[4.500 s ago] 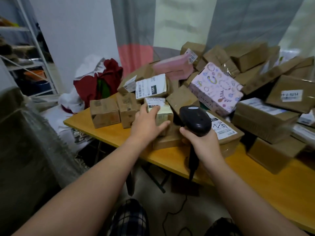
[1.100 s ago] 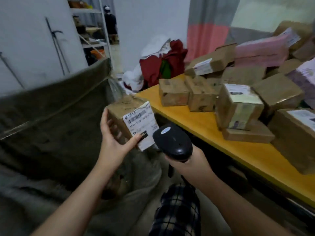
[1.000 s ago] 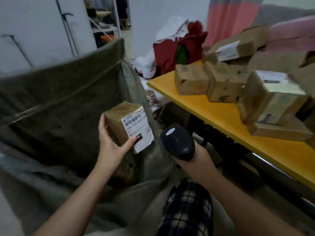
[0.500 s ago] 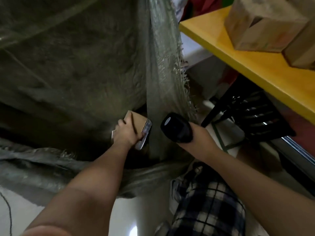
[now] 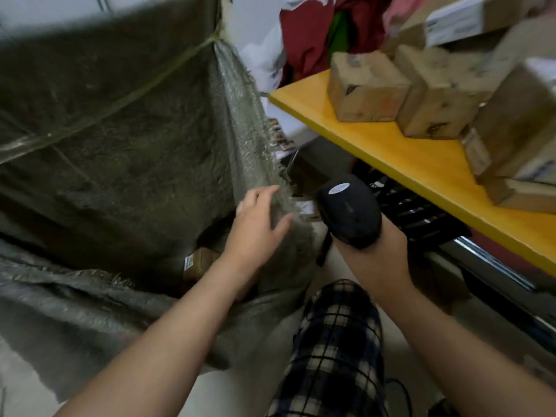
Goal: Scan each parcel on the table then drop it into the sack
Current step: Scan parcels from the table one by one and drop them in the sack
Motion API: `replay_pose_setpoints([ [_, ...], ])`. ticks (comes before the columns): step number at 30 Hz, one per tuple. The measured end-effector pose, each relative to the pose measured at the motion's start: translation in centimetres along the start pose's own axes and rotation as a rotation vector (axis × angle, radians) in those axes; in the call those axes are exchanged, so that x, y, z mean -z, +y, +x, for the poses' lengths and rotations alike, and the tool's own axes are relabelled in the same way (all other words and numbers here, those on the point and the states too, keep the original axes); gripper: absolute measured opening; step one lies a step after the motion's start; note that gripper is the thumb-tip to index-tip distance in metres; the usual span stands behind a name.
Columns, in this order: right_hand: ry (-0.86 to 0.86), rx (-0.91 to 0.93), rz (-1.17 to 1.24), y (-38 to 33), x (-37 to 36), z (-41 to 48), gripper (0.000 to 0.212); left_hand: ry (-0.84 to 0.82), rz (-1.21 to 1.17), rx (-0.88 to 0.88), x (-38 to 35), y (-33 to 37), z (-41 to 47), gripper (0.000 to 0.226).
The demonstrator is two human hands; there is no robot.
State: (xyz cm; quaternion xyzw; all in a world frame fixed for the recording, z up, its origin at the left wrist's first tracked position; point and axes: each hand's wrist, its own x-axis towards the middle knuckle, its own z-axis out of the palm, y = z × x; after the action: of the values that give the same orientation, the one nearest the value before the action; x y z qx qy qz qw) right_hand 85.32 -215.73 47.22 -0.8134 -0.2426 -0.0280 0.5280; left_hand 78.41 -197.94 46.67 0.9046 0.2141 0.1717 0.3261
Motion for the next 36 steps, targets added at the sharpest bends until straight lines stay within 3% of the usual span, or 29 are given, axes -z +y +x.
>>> replay_pose_setpoints([
  [3, 0.191, 0.066, 0.050, -2.0, 4.9, -1.5, 0.050, 0.009, -0.068, -0.144, 0.2, 6.5, -0.3, 0.054],
  [7, 0.412, 0.037, 0.164, -3.8, 12.2, -2.7, 0.045, -0.027, -0.139, -0.329, -0.6, 14.3, -0.2, 0.054],
  [14, 0.549, -0.056, 0.161, -2.8, 21.7, -1.2, 0.037, -0.162, -0.189, -0.405, -4.3, 24.3, 2.2, 0.060],
  [16, 0.554, -0.063, 0.173, -2.5, 23.1, 0.0, 0.041, -0.169, -0.291, -0.313, -5.0, 26.7, 3.5, 0.062],
  [19, 0.496, -0.052, 0.220, -3.1, 24.2, 1.7, 0.035, -0.220, -0.475, -0.032, -5.5, 29.1, 5.6, 0.080],
  [22, 0.393, -0.090, 0.337, -3.8, 24.3, 3.3, 0.028, -0.338, -0.494, 0.135, -5.9, 29.7, 6.5, 0.090],
  [26, 0.305, -0.178, 0.503, -4.1, 23.9, 4.6, 0.014, -0.444, -0.610, 0.094, -6.5, 29.8, 6.2, 0.053],
  [36, 0.366, -0.136, 0.608, -3.2, 23.6, 2.7, 0.018, -0.458, -0.875, -0.054, -7.8, 27.3, 3.0, 0.065],
])
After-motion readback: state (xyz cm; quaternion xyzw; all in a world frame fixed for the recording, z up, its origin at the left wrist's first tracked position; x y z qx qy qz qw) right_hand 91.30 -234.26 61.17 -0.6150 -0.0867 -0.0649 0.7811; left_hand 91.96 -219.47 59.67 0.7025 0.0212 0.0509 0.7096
